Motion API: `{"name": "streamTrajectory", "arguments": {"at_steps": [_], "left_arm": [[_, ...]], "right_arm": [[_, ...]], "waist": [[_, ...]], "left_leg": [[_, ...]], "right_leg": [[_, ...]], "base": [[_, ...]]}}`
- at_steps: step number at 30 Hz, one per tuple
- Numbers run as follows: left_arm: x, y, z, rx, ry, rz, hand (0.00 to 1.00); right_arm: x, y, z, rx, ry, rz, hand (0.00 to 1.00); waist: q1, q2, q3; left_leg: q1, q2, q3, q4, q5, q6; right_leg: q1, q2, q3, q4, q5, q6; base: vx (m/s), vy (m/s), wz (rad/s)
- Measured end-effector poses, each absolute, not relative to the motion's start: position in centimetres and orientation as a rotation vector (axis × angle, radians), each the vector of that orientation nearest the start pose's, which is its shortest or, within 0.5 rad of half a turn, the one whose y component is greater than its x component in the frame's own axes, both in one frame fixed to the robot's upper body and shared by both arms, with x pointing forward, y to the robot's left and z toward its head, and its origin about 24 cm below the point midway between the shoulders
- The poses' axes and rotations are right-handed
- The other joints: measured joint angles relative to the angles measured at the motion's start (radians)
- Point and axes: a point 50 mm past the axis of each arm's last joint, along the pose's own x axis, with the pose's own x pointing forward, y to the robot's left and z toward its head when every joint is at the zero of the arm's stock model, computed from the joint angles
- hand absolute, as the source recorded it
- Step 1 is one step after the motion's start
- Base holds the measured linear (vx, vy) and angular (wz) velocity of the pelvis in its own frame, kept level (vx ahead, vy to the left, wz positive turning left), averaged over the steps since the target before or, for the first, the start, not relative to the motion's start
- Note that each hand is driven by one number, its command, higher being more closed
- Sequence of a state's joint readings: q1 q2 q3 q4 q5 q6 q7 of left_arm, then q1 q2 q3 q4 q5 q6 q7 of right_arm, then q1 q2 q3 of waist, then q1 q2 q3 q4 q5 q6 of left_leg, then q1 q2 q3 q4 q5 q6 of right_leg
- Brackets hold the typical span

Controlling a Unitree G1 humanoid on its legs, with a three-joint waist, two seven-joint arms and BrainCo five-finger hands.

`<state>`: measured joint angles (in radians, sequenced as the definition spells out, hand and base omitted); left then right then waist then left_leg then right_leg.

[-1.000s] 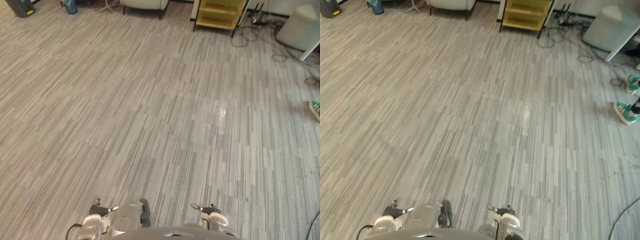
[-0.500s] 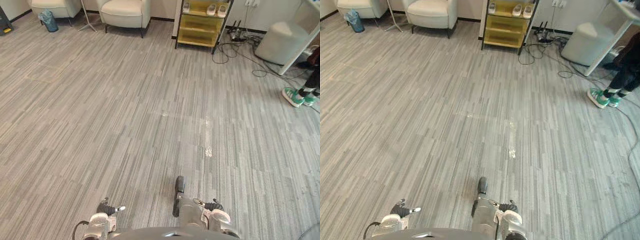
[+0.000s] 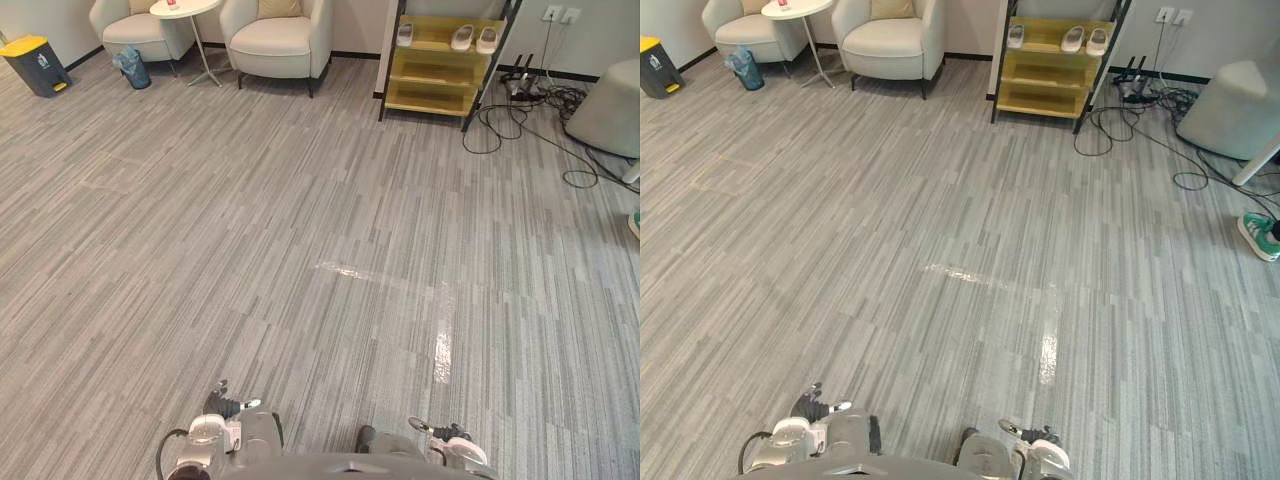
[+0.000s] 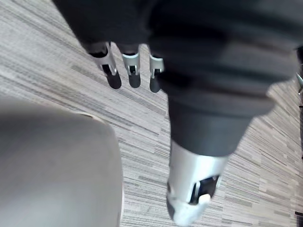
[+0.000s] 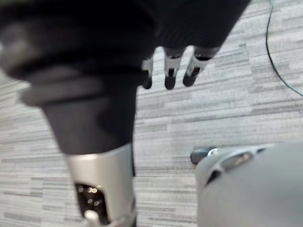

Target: Pick up cushions and gather them together orderly.

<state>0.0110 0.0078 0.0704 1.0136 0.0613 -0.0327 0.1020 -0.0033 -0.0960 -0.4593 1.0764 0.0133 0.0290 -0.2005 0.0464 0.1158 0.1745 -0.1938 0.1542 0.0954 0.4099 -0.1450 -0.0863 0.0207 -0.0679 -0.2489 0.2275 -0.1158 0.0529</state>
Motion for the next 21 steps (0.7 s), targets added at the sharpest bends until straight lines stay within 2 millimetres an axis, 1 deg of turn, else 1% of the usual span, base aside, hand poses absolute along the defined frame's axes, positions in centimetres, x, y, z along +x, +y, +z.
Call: {"name": "streamTrajectory", "arguments": {"at_steps": [1,2,4,6,9,10,11,21], "left_arm": [[13.4,16.7,-15.1,0.071,0.987,0.136,0.0],[13.5,16.9,-15.1,0.089,0.986,0.129,0.0],[13.6,17.7,-15.0,0.111,0.98,0.132,0.0],[13.7,18.1,-14.9,0.121,0.979,0.136,0.0],[13.3,18.4,-15.1,0.126,0.995,0.141,0.0],[13.2,18.5,-15.2,0.129,1.003,0.143,0.0],[7.1,20.6,-16.8,0.206,1.21,0.128,0.0],[7.1,20.6,-16.8,0.206,1.21,0.128,0.0]], "right_arm": [[10.4,-24.6,-15.1,0.081,1.073,-0.656,0.0],[10.4,-23.9,-15.3,0.1,1.081,-0.649,0.0],[10.2,-23.1,-15.5,0.12,1.096,-0.642,0.0],[10.3,-22.6,-15.7,0.132,1.099,-0.635,0.0],[10.0,-22.7,-15.7,0.146,1.101,-0.652,0.0],[9.9,-22.6,-15.7,0.147,1.103,-0.653,0.0],[5.8,-23.3,-16.5,0.202,1.195,-0.754,0.0],[5.9,-23.3,-16.5,0.202,1.195,-0.754,0.0]], "waist": [[0.006,-0.003,0.005],[0.003,-0.035,-0.003],[0.004,-0.064,-0.004],[0.006,-0.071,-0.008],[0.009,-0.074,-0.014],[0.009,-0.074,-0.021],[0.014,-0.115,-0.128],[0.014,-0.114,-0.127]], "left_leg": [[0.02,-0.016,0.006,-0.007,0.036,0.029],[0.044,-0.052,0.009,-0.048,0.047,0.033],[0.04,-0.077,0.011,-0.049,0.042,0.044],[0.044,-0.087,0.01,-0.05,0.039,0.048],[0.083,-0.101,0.012,-0.087,0.039,0.049],[0.099,-0.104,0.015,-0.111,0.044,0.056],[0.278,-0.166,0.021,-0.495,0.221,0.062],[0.279,-0.166,0.021,-0.495,0.221,0.063]], "right_leg": [[0.011,-0.005,0.021,-0.002,-0.009,0.018],[0.022,-0.031,0.04,-0.03,-0.006,0.017],[0.047,-0.05,0.048,-0.076,-0.001,0.019],[0.063,-0.053,0.053,-0.105,0.02,0.018],[0.088,-0.061,0.072,-0.122,0.023,0.017],[0.093,-0.061,0.076,-0.129,0.023,0.018],[0.135,-0.083,0.099,-0.241,0.048,0.041],[0.137,-0.083,0.099,-0.241,0.047,0.039]], "base": [[0.24,0.154,0.0],[0.22,0.148,0.08],[0.24,0.146,0.22],[0.13,0.075,0.11],[0.06,0.019,-0.04],[0.01,-0.006,-0.11],[0.0,-0.006,-0.07],[0.0,0.0,0.0]]}}
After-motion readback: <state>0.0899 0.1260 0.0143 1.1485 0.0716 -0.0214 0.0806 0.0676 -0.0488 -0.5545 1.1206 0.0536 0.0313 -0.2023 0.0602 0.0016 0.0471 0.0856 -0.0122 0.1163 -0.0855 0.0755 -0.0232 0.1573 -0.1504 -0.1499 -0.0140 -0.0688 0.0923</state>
